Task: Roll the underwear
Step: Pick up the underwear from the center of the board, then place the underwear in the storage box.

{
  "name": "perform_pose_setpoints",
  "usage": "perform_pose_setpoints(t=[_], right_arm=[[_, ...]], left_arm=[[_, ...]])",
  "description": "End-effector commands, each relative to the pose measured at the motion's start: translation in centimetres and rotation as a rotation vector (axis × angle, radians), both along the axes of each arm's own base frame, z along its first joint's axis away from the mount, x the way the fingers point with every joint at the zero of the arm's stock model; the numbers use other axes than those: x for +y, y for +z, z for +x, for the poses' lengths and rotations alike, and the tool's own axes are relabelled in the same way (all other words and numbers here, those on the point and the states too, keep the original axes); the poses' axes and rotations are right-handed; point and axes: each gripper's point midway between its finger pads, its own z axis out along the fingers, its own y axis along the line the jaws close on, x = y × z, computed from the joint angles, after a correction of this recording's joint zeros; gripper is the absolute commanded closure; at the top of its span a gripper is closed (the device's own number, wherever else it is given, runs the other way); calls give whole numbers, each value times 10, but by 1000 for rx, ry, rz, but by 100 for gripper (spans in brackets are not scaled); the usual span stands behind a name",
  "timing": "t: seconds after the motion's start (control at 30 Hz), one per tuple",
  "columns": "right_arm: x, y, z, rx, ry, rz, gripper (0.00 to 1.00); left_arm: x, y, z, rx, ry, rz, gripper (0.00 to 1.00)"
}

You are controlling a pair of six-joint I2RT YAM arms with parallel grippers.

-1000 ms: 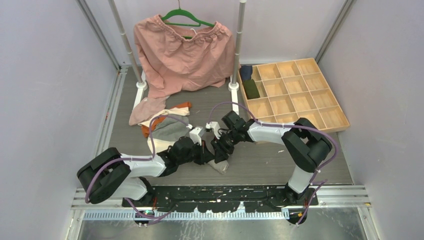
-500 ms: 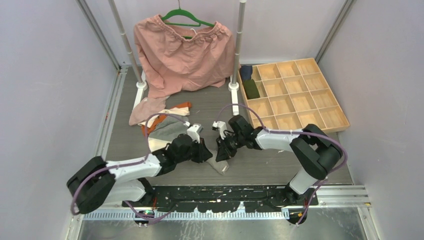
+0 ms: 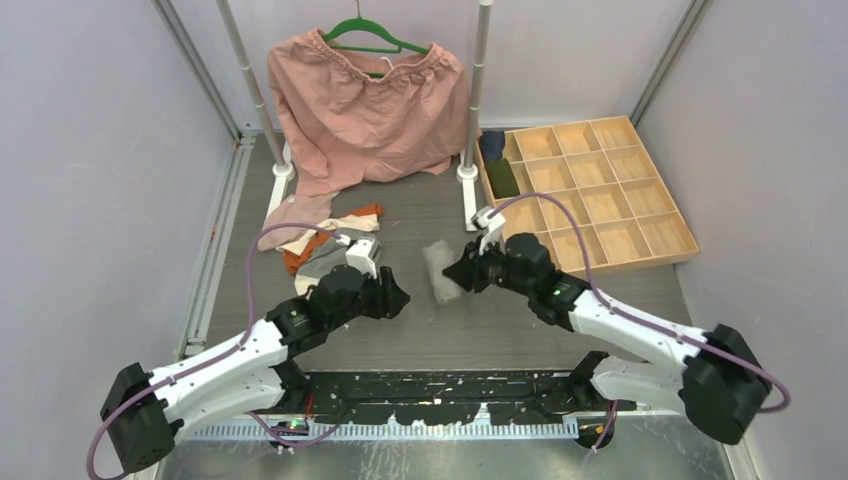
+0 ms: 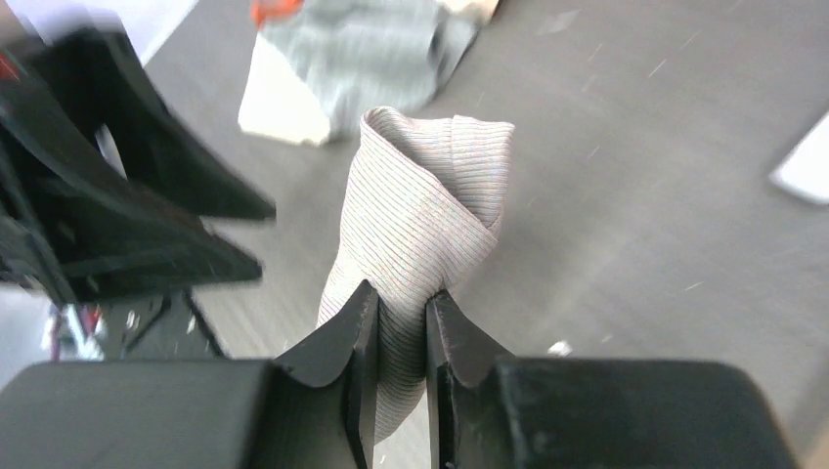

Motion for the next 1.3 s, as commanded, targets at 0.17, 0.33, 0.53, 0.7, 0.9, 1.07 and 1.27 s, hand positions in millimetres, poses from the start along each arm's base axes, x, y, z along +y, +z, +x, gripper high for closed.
perform_pose_setpoints(t=[0.17, 0.33, 0.53, 0.7, 0.9, 1.07, 1.27], right_arm=[[-112, 116, 104, -472, -565, -207, 99], [-160, 114, 141, -438, -646, -245, 97], [-177, 94, 169, -389, -497, -268, 99], [-190, 67, 193, -304, -325, -214, 99], [-178, 36, 203, -223, -159, -209, 99], [-171, 19, 214, -196, -137, -172, 99], [-173, -2, 225, -167, -152, -175, 99]], left_arm=[[9, -32, -11, 89, 7, 56, 49], [3, -38, -15, 121, -36, 77, 49], [-2, -41, -16, 132, -45, 62, 49], [-2, -42, -16, 133, -49, 65, 49], [-1, -46, -15, 132, -44, 76, 49], [-2, -48, -12, 134, -38, 84, 49], [-1, -52, -12, 139, -33, 94, 49]])
